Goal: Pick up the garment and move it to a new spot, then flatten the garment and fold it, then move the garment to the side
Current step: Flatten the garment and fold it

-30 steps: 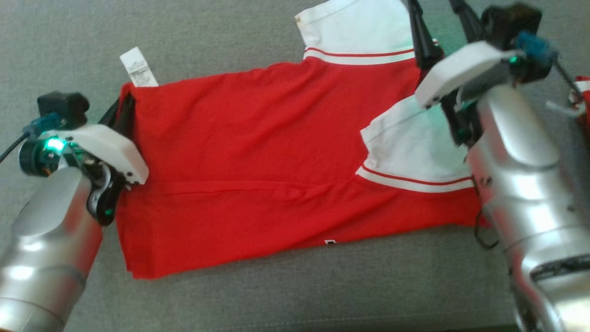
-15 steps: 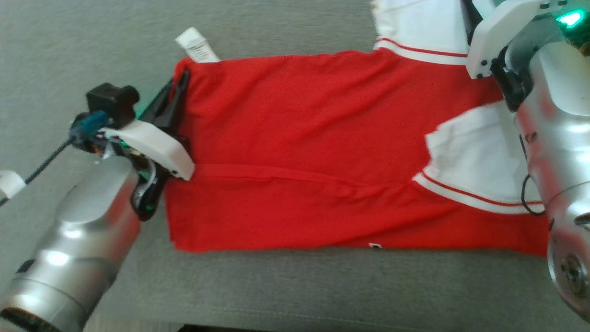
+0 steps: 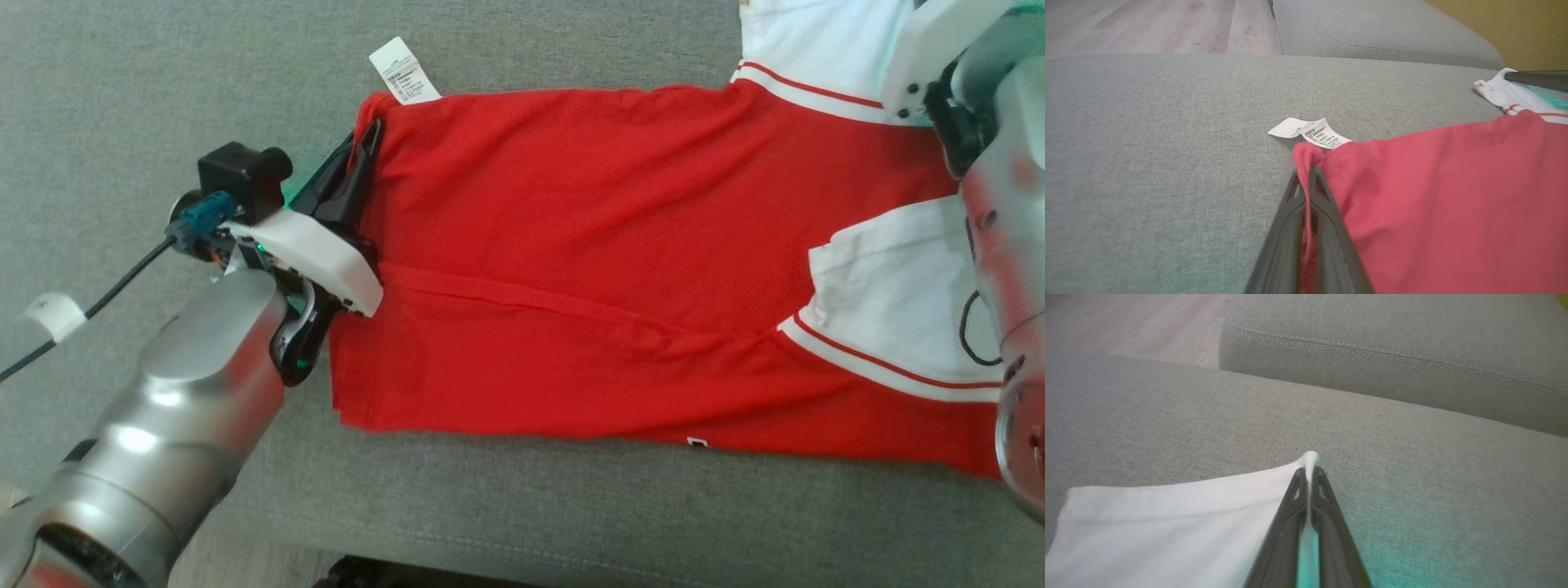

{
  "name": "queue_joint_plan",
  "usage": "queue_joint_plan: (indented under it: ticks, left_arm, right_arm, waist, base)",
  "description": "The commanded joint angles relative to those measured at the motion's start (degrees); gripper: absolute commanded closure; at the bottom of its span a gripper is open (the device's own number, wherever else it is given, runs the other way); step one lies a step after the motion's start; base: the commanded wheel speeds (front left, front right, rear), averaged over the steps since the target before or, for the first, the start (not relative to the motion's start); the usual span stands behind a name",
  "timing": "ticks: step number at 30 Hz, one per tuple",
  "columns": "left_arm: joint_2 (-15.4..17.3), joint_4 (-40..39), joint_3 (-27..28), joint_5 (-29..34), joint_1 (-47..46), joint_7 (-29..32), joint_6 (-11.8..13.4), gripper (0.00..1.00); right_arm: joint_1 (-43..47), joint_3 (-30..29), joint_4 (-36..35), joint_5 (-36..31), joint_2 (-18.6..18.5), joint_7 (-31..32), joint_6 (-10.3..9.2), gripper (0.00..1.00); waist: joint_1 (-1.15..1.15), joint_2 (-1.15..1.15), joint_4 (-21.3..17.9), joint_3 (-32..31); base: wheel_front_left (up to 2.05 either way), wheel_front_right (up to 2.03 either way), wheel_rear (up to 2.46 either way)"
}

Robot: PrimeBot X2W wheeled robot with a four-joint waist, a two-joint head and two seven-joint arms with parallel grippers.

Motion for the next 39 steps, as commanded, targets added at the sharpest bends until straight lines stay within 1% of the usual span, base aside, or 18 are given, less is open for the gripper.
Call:
queue_joint_plan:
  ticks: [1,3,6,8,10,13,17,19,22,25,28,31,34,35,36,37,38,39]
  left_arm:
    - [2.08,-0.52,1.64,-0.25,-2.42,-0.61,0.1,1.0]
    - [2.41,-0.88,3.42,0.52,-3.25,-0.67,0.1,1.0]
    - [2.96,-2.51,8.98,3.98,-2.94,-0.7,0.15,1.0]
    - [3.16,-4.34,13.5,7.18,-1.53,-0.7,0.93,1.0]
    - [3.19,-6.8,18.27,10.7,0.59,-0.71,1.72,1.0]
    - [2.86,-10.53,24.85,16.21,5.09,-0.71,2.33,1.0]
    - [1.6,-15.38,32.01,23.44,12.52,-0.71,2.47,1.0]
    - [0.78,-16.91,34.98,26.48,16.57,-0.71,2.31,1.0]
    - [-0.68,-17.8,38.58,30.19,22.4,-0.72,2.03,1.0]
    - [-2.12,-18.08,41.7,32.96,27.37,-0.72,1.65,1.0]
    - [-3.62,-17.53,44.38,34.86,31.48,-0.72,1.28,1.0]
    - [-4.91,-16.29,46.27,36.48,34.16,-0.72,0.94,1.0]
    - [-6.14,-14.27,47.96,37.9,36.02,-0.72,0.79,1.0]
    - [-6.51,-13.47,48.46,38.44,36.46,-0.72,0.79,0.69]
    - [-6.94,-12.97,49.12,39.07,36.93,-0.72,1.1,0.15]
    - [-7.44,-12.68,50.05,39.61,37.5,-0.72,1.82,0.0]
    - [-7.9,-12.87,51.13,40.21,38.05,-0.72,2.75,0.0]
    - [-7.9,-12.87,51.13,40.21,38.05,-0.72,2.75,0.0]
  right_arm:
    - [-1.05,0.03,-2.12,-0.59,1.02,-1.04,-0.04,1.0]
    - [-1.09,-1.78,-3.31,-1.51,1.45,-3.53,-0.04,1.0]
    - [-0.85,-3.73,-4.65,-2.76,2.77,-7.82,-0.04,1.0]
    - [-0.45,-4.63,-5.03,-3.09,3.69,-10.96,-0.04,1.0]
    - [0.03,-6.85,-5.24,-1.18,4.83,-14.57,-0.04,1.0]
    - [2.09,-6.83,-4.66,1.13,6.28,-17.49,-0.04,1.0]
    - [6.77,-4.19,-5.34,6.47,7.39,-18.8,-0.04,1.0]
    - [10.29,-2.04,-8.8,10.31,7.64,-18.89,-0.04,1.0]
    - [18.04,1.72,-16.17,17.33,7.78,-18.92,-0.04,1.0]
    - [26.85,4.75,-23.53,23.94,7.81,-18.93,-0.04,1.0]
    - [35.17,7.67,-28.54,28.53,7.82,-18.94,-0.04,1.0]
    - [41.49,9.68,-31.21,31.97,7.83,-18.94,-0.04,1.0]
    - [45.81,10.81,-31.77,34.34,7.83,-18.22,-0.04,1.0]
    - [46.73,11.12,-31.77,34.53,7.83,-18.09,-0.04,0.5]
    - [47.44,11.25,-31.85,34.52,7.83,-18.14,-0.04,0.0]
    - [47.97,10.94,-32.0,34.48,7.83,-18.26,-0.04,0.0]
    - [48.32,10.46,-32.19,34.03,7.83,-18.41,-0.04,0.0]
    - [48.32,10.46,-32.19,34.03,7.83,-18.41,-0.04,0.0]
  waist:
    - [0.0,0.0,-0.1,-0.02]
    - [0.0,0.0,-0.37,-0.07]
    - [0.0,0.0,-1.13,-0.79]
    - [0.0,0.0,-1.82,-1.79]
    - [0.0,0.0,-2.56,-3.12]
    - [0.0,0.0,-3.92,-5.54]
    - [0.0,0.0,-5.88,-9.25]
    - [0.0,0.0,-6.81,-11.23]
    - [0.0,0.0,-8.34,-14.03]
    - [0.0,0.0,-9.75,-16.22]
    - [0.0,0.0,-11.1,-17.72]
    - [0.0,0.0,-12.13,-18.68]
    - [0.0,0.0,-12.74,-19.48]
    - [0.0,0.0,-12.83,-19.74]
    - [0.0,0.0,-12.87,-20.1]
    - [0.0,0.0,-12.89,-20.45]
    - [0.0,0.0,-12.89,-20.69]
    - [0.0,0.0,-12.89,-20.69]
  base:
    - [0.0,0.0,0.0]
    - [0.0,0.0,0.0]
    - [0.0,0.0,0.0]
    - [0.0,0.0,0.0]
    - [0.0,0.0,0.0]
    - [0.0,0.0,0.0]
    - [0.0,0.0,0.0]
    - [0.0,0.0,0.0]
    - [0.0,0.0,0.0]
    - [0.0,0.0,0.0]
    - [0.0,0.0,0.0]
    - [0.0,0.0,0.0]
    - [0.0,0.0,0.0]
    - [0.0,0.0,0.0]
    - [0.0,0.0,0.0]
    - [0.0,0.0,0.0]
    - [0.0,0.0,0.0]
    - [0.0,0.0,0.0]
